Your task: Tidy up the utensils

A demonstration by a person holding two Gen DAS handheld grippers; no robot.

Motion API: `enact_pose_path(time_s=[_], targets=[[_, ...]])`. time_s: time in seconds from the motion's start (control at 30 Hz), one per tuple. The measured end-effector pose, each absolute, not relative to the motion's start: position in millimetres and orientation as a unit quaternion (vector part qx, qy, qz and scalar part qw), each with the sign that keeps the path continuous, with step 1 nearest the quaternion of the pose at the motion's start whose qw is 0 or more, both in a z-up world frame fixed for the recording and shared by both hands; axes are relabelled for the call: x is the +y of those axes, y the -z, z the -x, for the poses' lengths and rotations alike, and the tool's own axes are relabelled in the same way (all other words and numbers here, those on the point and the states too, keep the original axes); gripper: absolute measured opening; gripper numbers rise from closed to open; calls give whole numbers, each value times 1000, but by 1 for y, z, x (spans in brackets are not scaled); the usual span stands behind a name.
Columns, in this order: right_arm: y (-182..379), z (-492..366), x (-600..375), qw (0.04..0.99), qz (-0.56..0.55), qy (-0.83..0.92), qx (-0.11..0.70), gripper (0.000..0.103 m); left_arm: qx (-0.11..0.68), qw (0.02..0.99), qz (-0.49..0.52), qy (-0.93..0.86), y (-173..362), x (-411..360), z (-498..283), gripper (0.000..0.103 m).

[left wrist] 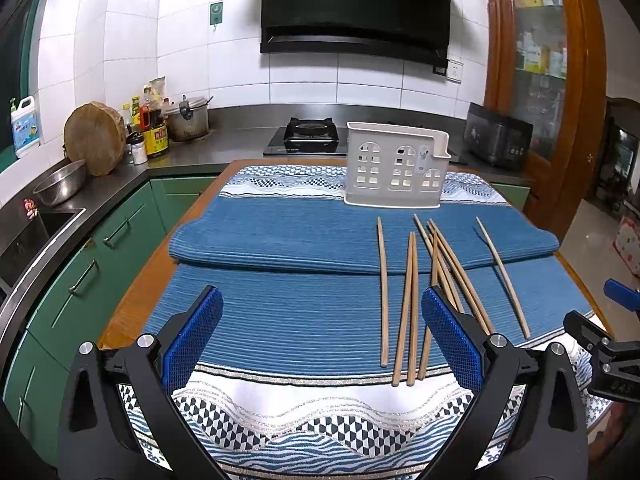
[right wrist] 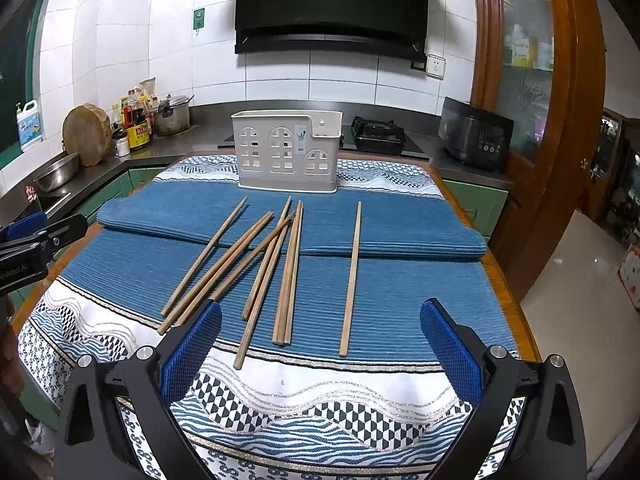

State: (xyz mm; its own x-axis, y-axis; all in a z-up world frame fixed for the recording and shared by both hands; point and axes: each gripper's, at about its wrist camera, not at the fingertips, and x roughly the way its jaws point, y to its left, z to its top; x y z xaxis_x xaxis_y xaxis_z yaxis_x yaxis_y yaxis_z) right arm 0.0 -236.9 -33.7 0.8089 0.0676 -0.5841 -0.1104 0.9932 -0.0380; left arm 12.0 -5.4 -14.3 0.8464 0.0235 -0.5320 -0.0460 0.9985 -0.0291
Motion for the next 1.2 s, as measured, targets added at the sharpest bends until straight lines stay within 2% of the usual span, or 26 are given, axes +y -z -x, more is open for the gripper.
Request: enact_pose_path(time_s=[0.57,0.67,1.0,1.1,1.2], targets=[[40,-7,-241,948,31,-43,313,94,280,960,20,-23,18,-5,-20,98],[42,-9,-243,947,30,-45,318,83,283,959,19,-23,20,-5,-22,98],[57,-24,-258,937,12,-35,347,74,279,960,14,-11,24,-7,-28,98],[63,-31,-260,933,7,-36,357,66,289,957,23,-1,29,-7,-33,98],[69,-37,-261,929,1,-35,368,63,295,955,21,0,33,-9,-38,98]])
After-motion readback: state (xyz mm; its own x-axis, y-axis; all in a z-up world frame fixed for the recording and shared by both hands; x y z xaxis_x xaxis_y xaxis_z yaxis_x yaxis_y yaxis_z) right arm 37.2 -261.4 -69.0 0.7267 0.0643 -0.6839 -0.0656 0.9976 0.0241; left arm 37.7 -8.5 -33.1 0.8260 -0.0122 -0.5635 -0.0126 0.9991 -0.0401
